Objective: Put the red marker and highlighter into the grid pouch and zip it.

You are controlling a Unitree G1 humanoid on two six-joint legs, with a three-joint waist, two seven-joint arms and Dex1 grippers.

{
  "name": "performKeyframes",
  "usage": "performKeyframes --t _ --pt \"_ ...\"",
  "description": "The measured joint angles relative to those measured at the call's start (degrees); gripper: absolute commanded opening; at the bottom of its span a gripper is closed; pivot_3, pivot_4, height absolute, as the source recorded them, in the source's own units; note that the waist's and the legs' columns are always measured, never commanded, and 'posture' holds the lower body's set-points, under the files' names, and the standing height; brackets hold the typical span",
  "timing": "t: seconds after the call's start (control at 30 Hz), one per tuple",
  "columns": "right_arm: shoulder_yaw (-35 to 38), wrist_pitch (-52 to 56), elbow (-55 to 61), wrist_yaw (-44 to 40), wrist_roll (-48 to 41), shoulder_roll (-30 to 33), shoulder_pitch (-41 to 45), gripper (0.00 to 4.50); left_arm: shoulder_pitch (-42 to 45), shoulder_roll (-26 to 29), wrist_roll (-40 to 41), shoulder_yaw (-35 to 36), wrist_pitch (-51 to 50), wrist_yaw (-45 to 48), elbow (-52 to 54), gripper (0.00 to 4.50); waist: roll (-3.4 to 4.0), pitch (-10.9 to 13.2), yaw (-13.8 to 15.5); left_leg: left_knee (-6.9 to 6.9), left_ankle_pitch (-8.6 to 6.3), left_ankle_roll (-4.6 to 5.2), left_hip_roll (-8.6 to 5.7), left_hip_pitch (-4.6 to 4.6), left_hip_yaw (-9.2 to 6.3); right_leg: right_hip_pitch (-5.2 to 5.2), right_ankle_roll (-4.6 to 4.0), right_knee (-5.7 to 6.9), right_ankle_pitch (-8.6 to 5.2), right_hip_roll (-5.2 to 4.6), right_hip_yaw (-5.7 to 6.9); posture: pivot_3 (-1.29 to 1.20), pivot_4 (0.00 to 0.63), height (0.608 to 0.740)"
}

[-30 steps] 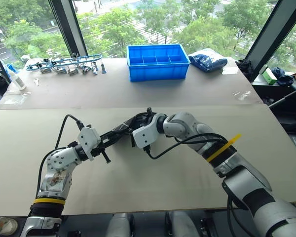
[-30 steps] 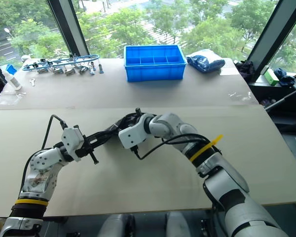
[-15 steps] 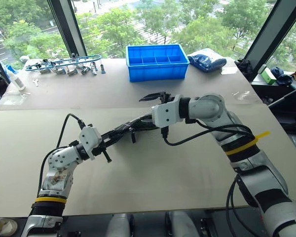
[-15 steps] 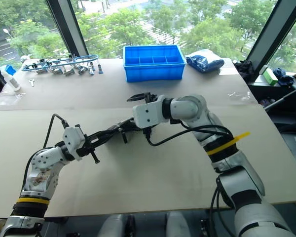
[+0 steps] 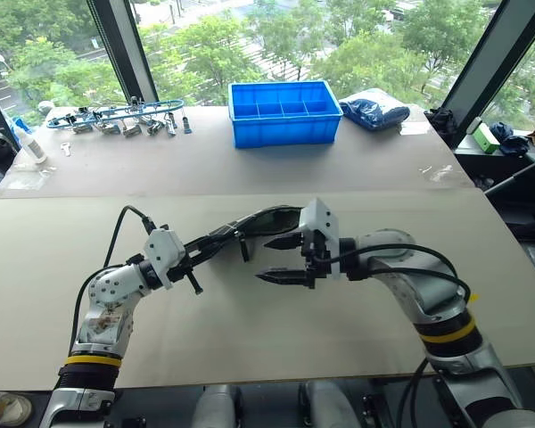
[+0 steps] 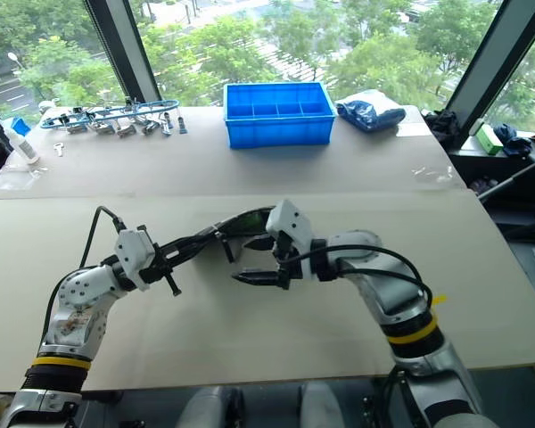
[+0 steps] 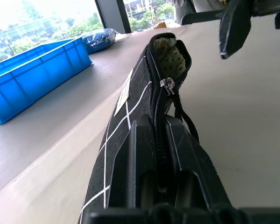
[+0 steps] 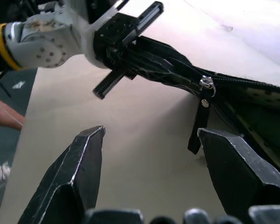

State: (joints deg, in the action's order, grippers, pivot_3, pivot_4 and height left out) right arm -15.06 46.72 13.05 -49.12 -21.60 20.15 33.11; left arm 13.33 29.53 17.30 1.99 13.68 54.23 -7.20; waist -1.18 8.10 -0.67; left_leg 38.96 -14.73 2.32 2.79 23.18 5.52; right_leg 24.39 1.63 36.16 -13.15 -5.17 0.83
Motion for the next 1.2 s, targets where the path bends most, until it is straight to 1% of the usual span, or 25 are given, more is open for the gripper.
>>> performKeyframes --t 0.13,0.3,0.5,0.63,0.67,0.7,0.77,0.93,0.97,1.2 --pt "-1.6 4.3 -2.0 4.3 0.2 -2.9 1.0 3.57 0.0 0.0 0.0 0.1 0.0 0.1 0.0 0.00 0.00 0.0 0.5 0.02 0.00 0.00 -0.07 0.09 0.07 -0.01 0.04 -0.07 0.01 -0.05 0.06 0.00 0.150 0.740" --pt "-4.4 4.7 -6.8 8.0 2.4 -6.9 4.6 3.57 0.0 -0.1 -0.1 0.0 0.0 0.1 0.0 0.00 0.00 0.0 0.2 0.01 0.01 -0.01 -0.05 0.08 0.14 -0.01 0.03 -0.04 0.01 0.01 0.10 0.00 0.150 0.740" --pt "-4.3 3.2 -11.5 10.5 4.3 -9.6 6.8 3.57 0.0 -0.2 -0.1 0.0 0.0 -0.2 0.0 0.00 0.00 0.0 0.0 0.01 0.01 -0.01 -0.04 0.10 0.19 -0.01 0.03 -0.06 0.01 0.01 0.11 0.00 0.150 0.740" --pt "-4.0 3.2 -11.6 10.3 4.3 -10.2 7.2 3.57 0.0 -0.2 -0.1 0.0 0.0 -0.3 0.0 0.00 0.00 0.0 0.0 0.00 0.01 -0.01 -0.04 0.10 0.18 -0.01 0.03 -0.06 0.01 0.00 0.11 0.00 0.150 0.740" --pt "-4.0 3.2 -11.6 10.2 4.3 -10.2 7.2 3.06 0.0 -0.2 -0.1 0.0 0.0 -0.4 0.0 0.00 0.00 0.0 0.0 0.00 0.01 -0.01 -0.04 0.10 0.18 -0.01 0.03 -0.06 0.01 0.00 0.11 0.00 0.150 0.740" --pt "-4.1 3.2 -11.4 10.2 4.4 -10.2 7.2 2.88 -0.1 -0.2 -0.1 0.0 0.0 -0.4 0.0 0.00 0.00 0.0 0.0 0.00 0.01 -0.01 -0.04 0.10 0.18 -0.01 0.03 -0.06 0.01 0.00 0.11 0.00 0.150 0.740" --pt "-4.2 3.1 -11.3 10.2 4.5 -10.3 7.2 2.25 -0.2 -0.2 -0.1 0.0 0.0 -0.4 0.0 0.00 0.00 0.0 0.0 0.00 0.01 -0.01 -0.04 0.10 0.17 -0.01 0.03 -0.06 0.01 0.00 0.11 0.00 0.150 0.740" --pt "-4.4 2.3 -10.5 9.6 4.5 -9.8 7.1 0.48 -0.3 -0.3 -0.1 0.0 0.1 -0.7 0.0 0.00 0.00 0.0 0.0 0.00 0.01 -0.01 -0.04 0.10 0.16 -0.01 0.03 -0.06 0.01 0.00 0.11 0.00 0.150 0.740" --pt "-4.3 2.2 -10.4 9.6 4.5 -9.8 7.1 0.05 -0.3 -0.3 -0.1 0.0 0.1 -0.8 0.0 0.00 0.00 0.0 -0.1 0.00 0.01 -0.01 -0.04 0.10 0.16 -0.01 0.03 -0.06 0.01 0.00 0.11 0.00 0.150 0.740" --pt "-3.8 1.6 -10.1 7.9 4.4 -8.7 7.1 0.05 -0.4 -0.4 -0.1 0.0 0.2 -1.0 0.0 0.00 0.00 0.0 0.0 0.00 0.01 0.00 -0.04 0.10 0.15 -0.01 0.03 -0.06 0.01 0.00 0.11 0.00 0.150 0.740"
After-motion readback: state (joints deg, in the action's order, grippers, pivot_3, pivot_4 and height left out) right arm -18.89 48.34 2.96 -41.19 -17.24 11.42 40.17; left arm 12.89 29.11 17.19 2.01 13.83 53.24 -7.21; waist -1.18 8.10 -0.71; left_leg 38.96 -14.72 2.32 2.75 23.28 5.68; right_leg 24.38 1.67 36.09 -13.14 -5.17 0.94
